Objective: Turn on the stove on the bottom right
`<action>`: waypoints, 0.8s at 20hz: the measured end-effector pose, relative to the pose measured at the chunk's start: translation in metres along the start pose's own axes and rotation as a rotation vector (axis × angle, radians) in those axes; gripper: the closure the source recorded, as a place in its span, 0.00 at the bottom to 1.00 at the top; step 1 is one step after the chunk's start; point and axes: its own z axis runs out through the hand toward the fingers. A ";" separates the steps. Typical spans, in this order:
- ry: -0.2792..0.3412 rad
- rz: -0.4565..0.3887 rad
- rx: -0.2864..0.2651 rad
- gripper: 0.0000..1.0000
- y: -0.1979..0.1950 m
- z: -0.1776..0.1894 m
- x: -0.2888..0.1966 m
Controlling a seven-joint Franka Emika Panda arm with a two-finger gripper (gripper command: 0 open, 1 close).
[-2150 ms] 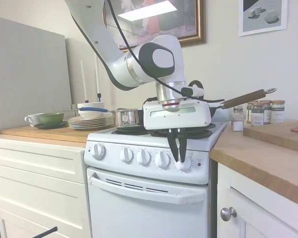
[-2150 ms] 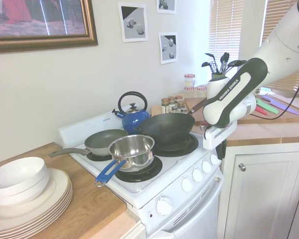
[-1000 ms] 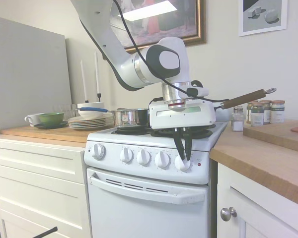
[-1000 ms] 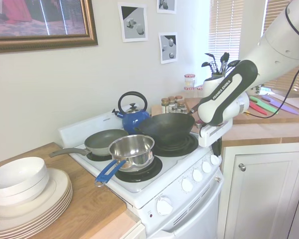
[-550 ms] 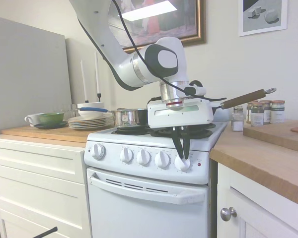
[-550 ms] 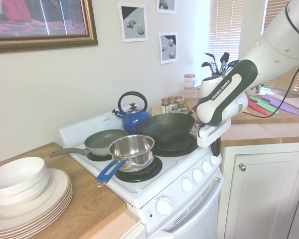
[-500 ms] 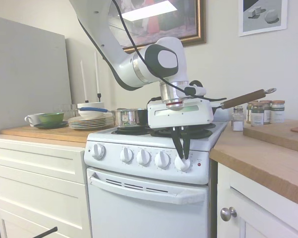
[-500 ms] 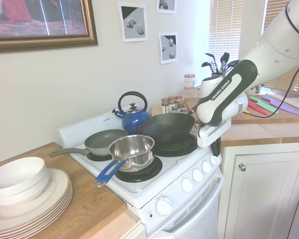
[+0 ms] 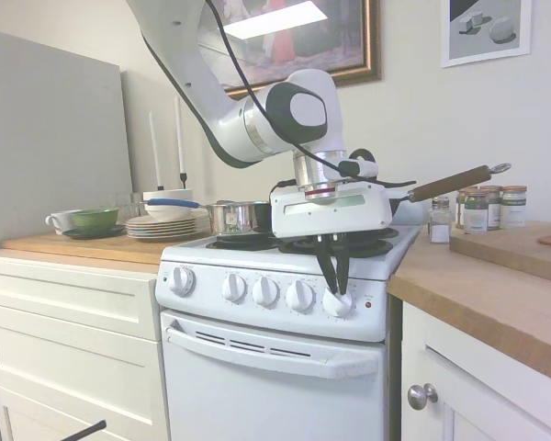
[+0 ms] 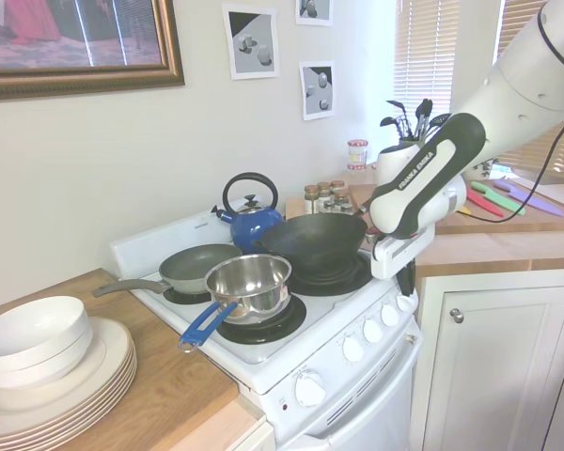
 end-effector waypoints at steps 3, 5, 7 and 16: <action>-0.011 -0.006 -0.002 1.00 -0.006 0.002 -0.007; -0.015 -0.010 0.000 1.00 -0.013 0.003 -0.012; -0.021 -0.010 0.000 1.00 -0.016 0.005 -0.015; -0.043 0.011 0.009 1.00 -0.016 0.018 -0.018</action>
